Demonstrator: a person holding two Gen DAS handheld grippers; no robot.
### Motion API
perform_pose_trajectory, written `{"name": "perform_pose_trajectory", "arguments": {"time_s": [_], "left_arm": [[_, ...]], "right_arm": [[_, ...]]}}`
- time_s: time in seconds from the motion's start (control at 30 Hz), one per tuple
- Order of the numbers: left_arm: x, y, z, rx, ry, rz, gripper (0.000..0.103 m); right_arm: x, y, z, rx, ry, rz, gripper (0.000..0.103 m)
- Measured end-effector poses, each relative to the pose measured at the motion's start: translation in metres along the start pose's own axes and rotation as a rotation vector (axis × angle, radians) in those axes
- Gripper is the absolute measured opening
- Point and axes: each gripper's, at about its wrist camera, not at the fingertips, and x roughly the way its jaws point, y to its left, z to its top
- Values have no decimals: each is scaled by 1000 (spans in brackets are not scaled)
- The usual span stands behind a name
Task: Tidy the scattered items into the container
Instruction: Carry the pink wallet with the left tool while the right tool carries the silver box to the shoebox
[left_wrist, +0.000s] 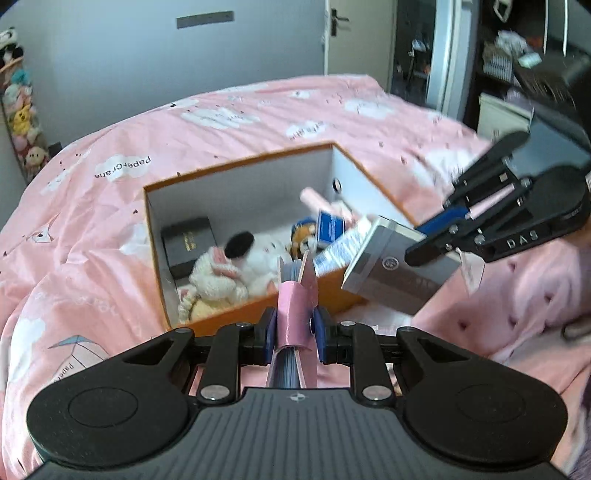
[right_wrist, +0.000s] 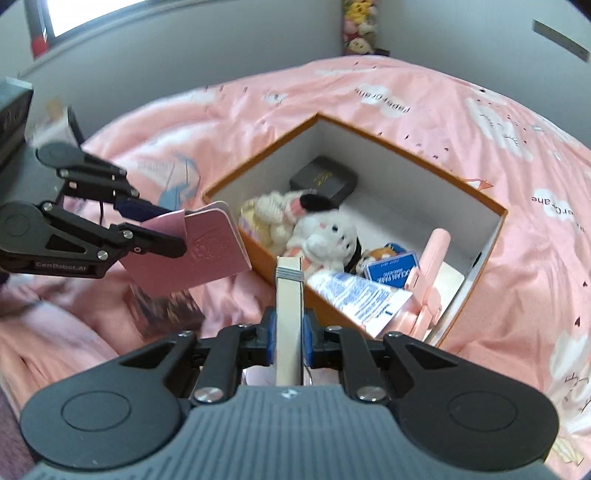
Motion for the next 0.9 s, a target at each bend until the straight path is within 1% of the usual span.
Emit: {"name": "perform_pose_trajectory", "arguments": {"time_s": [0.13,0.27,0.33,0.4,0.47,0.6,0.63,0.8,0.9], "left_arm": [[-5,16,16,-35,-29,9,25],[3,33,32,-75,-63,37,25],[10,46,40,-122,-72,36,25],[21,61,48,-192,-76,28,25],[34,77,55,-276,-78,11,25],[61,99,68,-389,-97,-11,25],[68,103,71,-409,-101,-9,24],[101,117,78,-522,-107,46,24],[117,123,76,-582,-114,48,24]], "right_arm": [[-13,-7,13,60,-65,17,16],[-15,-17,29,103,-137,-10,16],[-11,-25,36,132,-167,-20,16],[-5,-35,42,181,-189,-18,16],[5,-45,47,229,-202,-10,16],[27,-62,55,318,-206,-2,16],[33,-65,57,335,-205,0,16],[58,-83,64,420,-217,23,16],[70,-93,68,471,-230,43,16]]}}
